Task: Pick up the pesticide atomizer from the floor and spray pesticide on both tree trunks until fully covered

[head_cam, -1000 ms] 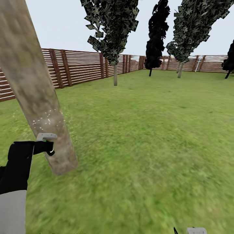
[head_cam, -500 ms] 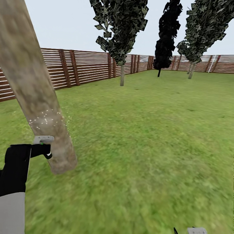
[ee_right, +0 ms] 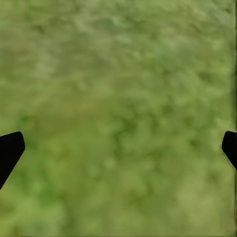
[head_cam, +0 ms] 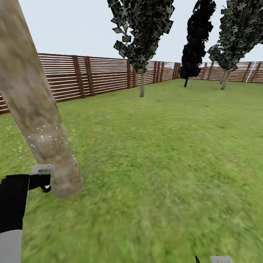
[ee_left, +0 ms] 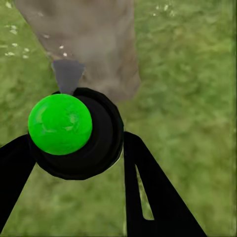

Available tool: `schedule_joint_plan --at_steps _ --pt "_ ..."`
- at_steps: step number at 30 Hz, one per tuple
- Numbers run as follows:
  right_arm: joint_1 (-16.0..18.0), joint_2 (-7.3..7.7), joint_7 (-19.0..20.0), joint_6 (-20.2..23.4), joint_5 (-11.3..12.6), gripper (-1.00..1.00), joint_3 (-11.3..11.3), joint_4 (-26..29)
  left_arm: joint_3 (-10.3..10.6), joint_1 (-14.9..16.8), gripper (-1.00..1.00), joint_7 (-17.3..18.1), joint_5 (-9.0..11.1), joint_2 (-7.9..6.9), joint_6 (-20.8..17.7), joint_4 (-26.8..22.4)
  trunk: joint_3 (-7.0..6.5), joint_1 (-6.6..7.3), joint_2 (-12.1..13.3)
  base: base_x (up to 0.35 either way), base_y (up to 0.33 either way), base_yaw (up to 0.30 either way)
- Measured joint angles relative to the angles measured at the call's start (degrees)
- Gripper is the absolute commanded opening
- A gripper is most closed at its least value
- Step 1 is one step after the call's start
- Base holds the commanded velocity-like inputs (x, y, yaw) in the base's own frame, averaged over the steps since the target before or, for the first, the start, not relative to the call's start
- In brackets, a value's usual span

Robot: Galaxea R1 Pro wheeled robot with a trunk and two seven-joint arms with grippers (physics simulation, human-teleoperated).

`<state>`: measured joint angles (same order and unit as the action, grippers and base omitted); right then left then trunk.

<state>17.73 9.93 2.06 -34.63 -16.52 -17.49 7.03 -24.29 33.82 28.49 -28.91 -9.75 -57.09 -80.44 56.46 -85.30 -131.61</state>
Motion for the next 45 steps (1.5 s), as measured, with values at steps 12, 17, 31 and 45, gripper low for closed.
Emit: schedule_joint_plan --at_steps 12,17,31,45 --pt "0.0 0.00 0.0 0.0 0.0 1.00 0.0 0.0 -3.4 -2.5 -1.00 -0.7 0.3 -1.92 0.3 2.6 0.00 0.00 0.0 0.110 -0.149 0.118" --pt "0.0 0.00 0.0 0.0 0.0 1.00 0.0 0.0 1.6 -2.4 -1.00 -0.8 -1.1 1.23 0.4 3.0 0.00 0.00 0.0 0.000 0.000 0.277" --pt "0.0 0.00 0.1 0.0 0.0 1.00 0.0 0.0 2.4 -2.4 -1.00 -1.1 -0.2 0.86 0.4 4.1 0.00 0.00 0.0 0.092 0.000 0.085" --pt "0.0 0.00 0.1 0.0 0.0 1.00 0.0 0.0 -0.7 -2.6 -1.00 -7.4 0.3 0.86 10.4 17.4 0.00 0.00 0.0 0.078 -0.050 0.109"
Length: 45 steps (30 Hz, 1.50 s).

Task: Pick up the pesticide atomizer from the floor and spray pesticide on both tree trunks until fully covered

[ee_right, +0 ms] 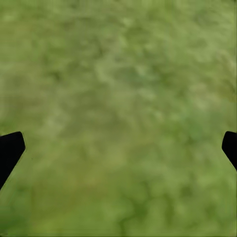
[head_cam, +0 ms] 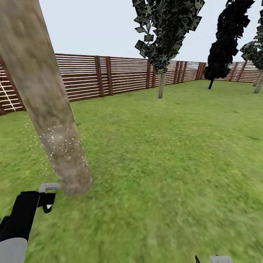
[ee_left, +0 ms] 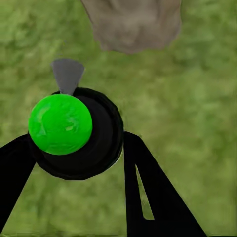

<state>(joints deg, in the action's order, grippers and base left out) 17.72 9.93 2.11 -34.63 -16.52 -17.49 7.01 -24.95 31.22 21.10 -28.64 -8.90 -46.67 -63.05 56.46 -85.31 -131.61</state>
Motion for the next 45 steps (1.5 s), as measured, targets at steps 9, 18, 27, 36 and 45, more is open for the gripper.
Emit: schedule_joint_plan --at_steps 9,18,27,36,45 --pt "0.0 -0.01 -0.1 0.0 -0.1 1.00 0.0 -0.1 -7.2 -3.2 -1.00 -6.3 0.8 1.74 13.2 12.2 0.00 0.00 0.0 0.117 -0.073 0.053" --pt "0.0 -0.01 -0.1 0.0 -0.1 1.00 0.1 -0.2 -7.2 -3.2 -1.00 -6.7 0.9 2.26 13.2 12.5 0.00 0.00 0.0 0.243 -0.163 0.000" --pt "0.0 -0.09 -0.2 0.0 0.0 1.00 0.1 -0.2 -7.5 -3.2 -1.00 -6.7 0.9 2.35 13.2 13.0 0.00 0.00 0.0 0.240 -0.175 0.027" --pt "0.0 -0.09 -0.2 0.0 0.0 1.00 0.1 -0.2 -7.5 -3.3 -1.00 -6.7 0.9 3.25 13.3 13.0 0.00 0.00 0.0 0.210 -0.204 0.260" --pt "0.0 -0.09 -0.2 0.0 0.0 1.00 0.1 -0.2 -7.5 -3.3 -1.00 -6.7 1.0 3.27 13.3 13.0 0.00 0.00 0.0 0.185 -0.216 0.023"
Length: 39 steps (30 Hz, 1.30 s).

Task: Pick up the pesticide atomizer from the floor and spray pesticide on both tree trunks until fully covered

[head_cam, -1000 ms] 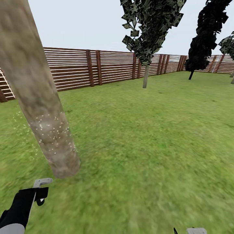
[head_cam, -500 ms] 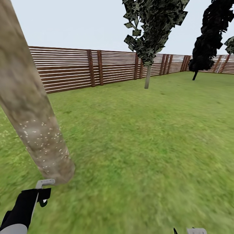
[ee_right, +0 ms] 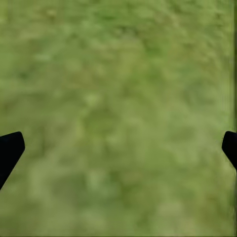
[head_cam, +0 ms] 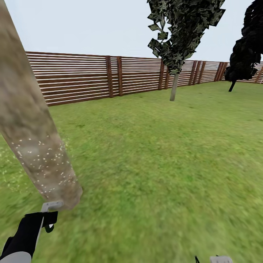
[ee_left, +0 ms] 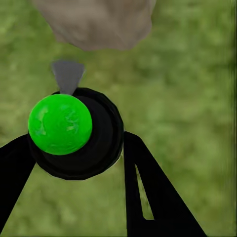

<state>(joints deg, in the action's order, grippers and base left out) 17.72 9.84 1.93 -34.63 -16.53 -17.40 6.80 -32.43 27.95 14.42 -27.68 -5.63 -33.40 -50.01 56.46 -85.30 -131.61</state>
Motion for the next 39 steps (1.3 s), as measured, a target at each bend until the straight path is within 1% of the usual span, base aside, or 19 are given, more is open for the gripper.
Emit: schedule_joint_plan --at_steps 8,21,23,24,25,26,27,30,32,39 --pt "0.0 0.00 0.0 0.0 0.0 1.00 0.0 0.1 0.1 0.0 -1.00 0.0 0.0 0.00 0.0 0.0 0.00 0.00 0.0 0.144 -0.247 0.041" --pt "0.0 0.00 0.0 0.0 0.0 1.00 0.0 0.1 -0.2 0.0 -1.00 0.0 -0.1 -0.13 -0.1 -0.4 0.00 0.00 0.0 0.134 -0.246 0.259" --pt "0.0 0.00 0.0 0.0 0.0 1.00 0.0 0.1 -1.2 0.0 -1.00 0.0 0.3 -0.17 -0.1 -0.8 0.00 0.00 0.0 0.075 -0.143 0.070" --pt "0.0 0.00 0.0 0.0 0.0 1.00 0.0 0.1 -2.7 0.0 -1.00 0.2 1.1 -0.22 0.7 -0.9 0.00 0.00 0.0 0.017 -0.032 0.013" --pt "0.0 0.00 0.0 0.0 0.0 1.00 0.0 0.1 -3.8 0.0 -1.00 0.1 1.7 -0.21 2.5 -1.0 0.00 0.00 0.0 0.007 -0.013 0.005" --pt "0.0 0.00 0.0 0.0 0.0 1.00 0.0 0.1 -4.2 0.0 -1.00 0.1 1.9 -0.22 4.0 -1.0 0.00 0.00 0.0 0.003 -0.007 0.003" --pt "0.0 0.00 0.1 0.0 0.0 1.00 0.0 0.0 -4.4 -0.1 -1.00 0.1 2.0 -0.24 4.7 -1.0 0.00 0.00 0.0 0.002 -0.003 0.001" --pt "0.0 0.00 0.1 0.0 0.0 1.00 0.0 0.0 -7.1 -0.1 -1.00 0.4 2.1 -0.27 5.5 -1.0 0.00 0.00 0.0 -0.111 -0.001 0.000" --pt "0.0 0.00 0.1 0.0 0.0 1.00 0.0 0.1 -7.6 -0.1 -1.00 0.6 2.2 -0.26 5.5 -1.0 0.00 0.00 0.0 -0.314 0.000 0.000" --pt "0.0 0.00 0.0 0.0 0.0 1.00 0.0 0.0 -7.6 -0.1 -1.00 0.7 2.2 -0.26 5.5 -0.9 0.00 0.00 0.0 -0.335 0.000 0.000"
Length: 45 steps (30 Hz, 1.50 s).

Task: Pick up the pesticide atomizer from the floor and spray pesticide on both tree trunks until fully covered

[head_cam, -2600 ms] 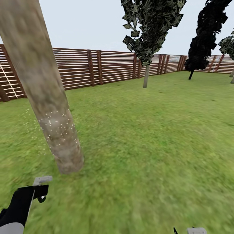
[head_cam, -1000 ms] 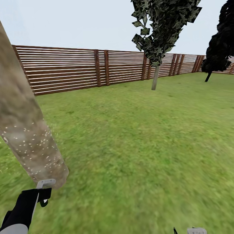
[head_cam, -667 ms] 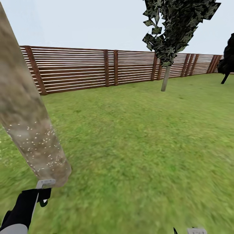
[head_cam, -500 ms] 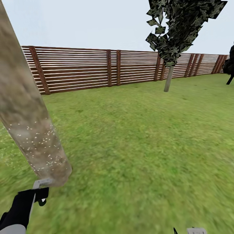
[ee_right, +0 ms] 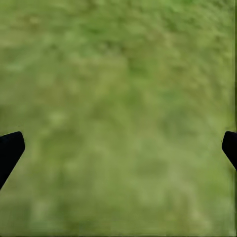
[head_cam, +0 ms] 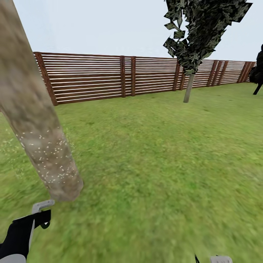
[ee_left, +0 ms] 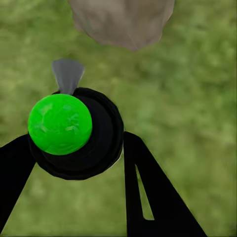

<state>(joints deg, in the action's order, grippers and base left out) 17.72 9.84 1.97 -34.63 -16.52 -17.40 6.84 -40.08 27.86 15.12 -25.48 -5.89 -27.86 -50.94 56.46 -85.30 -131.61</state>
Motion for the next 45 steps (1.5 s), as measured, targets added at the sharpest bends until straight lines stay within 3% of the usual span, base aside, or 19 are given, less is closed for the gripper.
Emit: schedule_joint_plan --at_steps 4,6,9,12,13,15,16,17,18,20,21,24,28,32,38,39,40,43,45 --pt "0.0 0.00 0.0 0.0 0.0 1.00 0.0 0.0 0.5 0.0 -1.00 0.9 0.0 0.16 0.2 1.0 0.00 0.00 0.0 -0.337 0.000 -0.181" --pt "0.0 0.00 0.0 0.0 0.0 1.00 0.0 -0.1 0.9 -0.9 -1.00 5.0 -0.1 0.11 2.6 2.3 0.00 0.00 0.0 -0.335 0.000 -0.294" --pt "0.0 -0.05 0.1 0.1 0.0 1.00 0.1 0.1 7.3 -4.6 -1.00 21.1 -1.8 -0.64 8.8 2.7 0.01 0.00 0.0 -0.304 0.000 -0.176" --pt "0.0 -0.20 0.5 0.1 -0.3 1.00 0.9 3.9 13.5 -5.6 -1.00 26.3 -4.6 -0.74 15.4 4.3 0.00 0.00 0.0 -0.161 0.000 -0.024" --pt "0.0 -0.87 0.8 0.3 -1.5 1.00 3.1 8.0 16.4 -5.7 -1.00 27.9 -6.0 -0.78 16.9 5.3 -0.01 0.00 0.0 -0.040 0.000 -0.005" --pt "-0.1 -3.26 2.9 1.4 -6.4 1.00 11.0 15.4 21.9 -5.7 -1.00 30.5 -8.1 -0.85 19.2 6.4 0.00 0.00 0.0 -0.014 0.000 -0.002" --pt "0.1 -4.76 4.7 4.9 -9.9 1.00 16.1 18.4 26.0 -5.7 -1.00 32.2 -9.4 -0.91 20.9 7.2 0.00 0.00 0.0 -0.003 0.000 0.000" --pt "0.7 -6.19 7.1 8.4 -12.0 1.00 19.1 20.2 29.0 -5.6 -1.00 34.4 -10.8 -1.09 21.8 8.3 0.00 0.00 0.0 -0.002 0.000 0.000" --pt "1.2 -6.77 8.8 9.8 -12.5 1.00 20.0 21.0 30.0 -5.6 -1.00 35.8 -11.5 -1.32 22.0 9.0 0.00 0.00 0.0 0.000 0.000 0.000" --pt "3.1 -7.91 19.0 11.8 -13.3 1.00 21.0 23.5 31.7 -5.1 -1.00 42.6 -14.6 -2.13 22.3 10.6 0.00 0.00 0.0 0.000 0.000 0.000" --pt "3.7 -8.29 29.0 12.3 -13.4 1.00 21.3 25.9 32.1 -4.8 -1.00 48.3 -18.1 -2.16 22.4 10.9 0.00 0.00 0.0 0.000 0.000 0.000" --pt "4.6 -9.27 29.9 13.3 -13.5 1.00 21.2 26.9 33.1 -3.8 -1.00 49.3 -19.0 -1.17 22.5 9.9 -0.01 0.00 0.0 0.000 0.000 0.000" --pt "5.2 -10.44 28.7 12.3 -13.5 1.00 21.4 26.0 31.7 -3.4 -1.00 48.0 -17.7 -2.47 23.7 8.8 0.00 0.00 0.0 0.000 0.000 0.000" --pt "5.3 -10.38 29.5 12.2 -13.3 1.00 21.1 26.8 30.7 -2.8 -1.00 48.1 -17.4 -2.84 23.4 8.5 0.00 0.00 0.0 0.000 0.000 0.000" --pt "5.3 -10.63 31.4 13.1 -13.1 1.00 21.0 28.7 32.6 -0.9 -1.00 50.0 -17.6 -2.94 22.8 8.5 0.00 0.00 0.0 0.000 0.000 0.000" --pt "5.3 -10.72 41.8 15.6 -13.2 1.00 21.1 34.7 38.6 2.1 -1.00 50.9 -17.7 -2.89 22.7 8.6 0.01 -0.01 0.0 0.000 0.000 0.000" --pt "5.3 -10.85 42.4 18.7 -12.8 1.00 21.1 44.3 40.4 5.0 -1.00 53.1 -17.5 -2.82 22.4 8.6 -0.03 0.01 0.0 0.000 0.000 0.000" --pt "5.3 -11.22 42.5 22.3 -12.7 1.00 21.3 49.1 44.2 6.6 -1.00 55.9 -17.7 -2.75 19.0 8.4 0.00 0.00 0.0 0.000 0.000 0.000" --pt "5.3 -12.28 47.1 24.3 -11.6 1.00 21.4 50.6 48.8 8.0 -1.00 56.8 -17.7 -1.69 17.7 8.3 0.00 0.00 0.0 0.000 0.000 0.000"
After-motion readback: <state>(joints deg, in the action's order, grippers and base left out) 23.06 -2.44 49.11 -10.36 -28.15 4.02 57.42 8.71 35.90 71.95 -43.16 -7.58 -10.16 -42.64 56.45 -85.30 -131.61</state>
